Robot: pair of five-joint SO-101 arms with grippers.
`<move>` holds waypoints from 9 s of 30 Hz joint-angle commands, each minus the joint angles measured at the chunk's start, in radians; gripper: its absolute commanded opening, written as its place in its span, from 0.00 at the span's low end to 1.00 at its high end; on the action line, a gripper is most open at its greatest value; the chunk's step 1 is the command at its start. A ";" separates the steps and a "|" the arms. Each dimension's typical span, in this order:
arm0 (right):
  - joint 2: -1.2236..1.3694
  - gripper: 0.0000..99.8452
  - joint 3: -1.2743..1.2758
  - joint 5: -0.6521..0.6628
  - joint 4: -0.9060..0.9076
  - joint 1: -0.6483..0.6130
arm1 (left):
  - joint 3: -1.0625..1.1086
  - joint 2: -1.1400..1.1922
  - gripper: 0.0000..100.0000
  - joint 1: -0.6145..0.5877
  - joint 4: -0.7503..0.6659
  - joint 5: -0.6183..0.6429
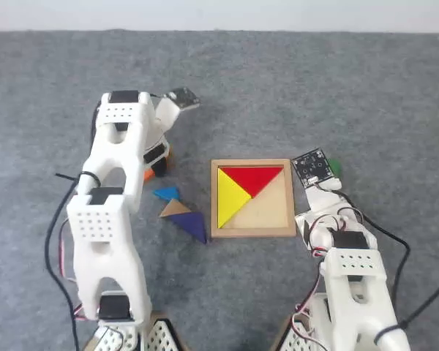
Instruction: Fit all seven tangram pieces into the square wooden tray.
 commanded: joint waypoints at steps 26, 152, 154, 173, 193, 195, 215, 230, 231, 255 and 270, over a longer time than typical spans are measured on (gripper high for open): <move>-0.016 0.01 -0.003 -0.005 -0.039 -0.007 | -0.610 0.192 0.23 0.123 0.255 0.713; -0.941 0.01 0.233 -0.110 0.265 0.160 | -0.081 -0.100 0.01 0.694 -0.028 1.350; -0.941 0.01 0.233 -0.110 0.265 0.160 | -0.133 -0.071 0.01 0.701 -0.020 1.350; -0.940 0.01 0.236 -0.087 0.265 0.157 | -0.340 0.040 0.25 0.736 0.041 1.341; -0.931 0.01 0.244 -0.080 0.282 0.116 | -0.331 -0.563 0.25 0.239 0.078 1.191; -0.931 0.01 0.235 -0.061 0.303 0.108 | -0.325 -0.643 0.25 0.219 0.114 1.177; -0.193 0.01 -0.152 0.008 0.231 -0.051 | 1.176 -1.540 0.25 0.117 -0.471 0.884; 0.440 0.01 -0.382 -0.046 0.002 -0.170 | 1.222 -1.382 0.25 -0.048 -0.568 0.896; 0.460 0.01 -0.396 -0.046 0.002 -0.170 | 1.222 -1.358 0.25 -0.046 -0.578 0.896; 0.697 0.01 -0.618 -0.107 -0.079 -0.047 | 1.221 -1.272 0.25 -0.051 -0.626 0.896; 0.479 0.01 -0.405 -0.107 -0.193 -0.202 | 1.222 -1.267 0.25 -0.048 -0.628 0.896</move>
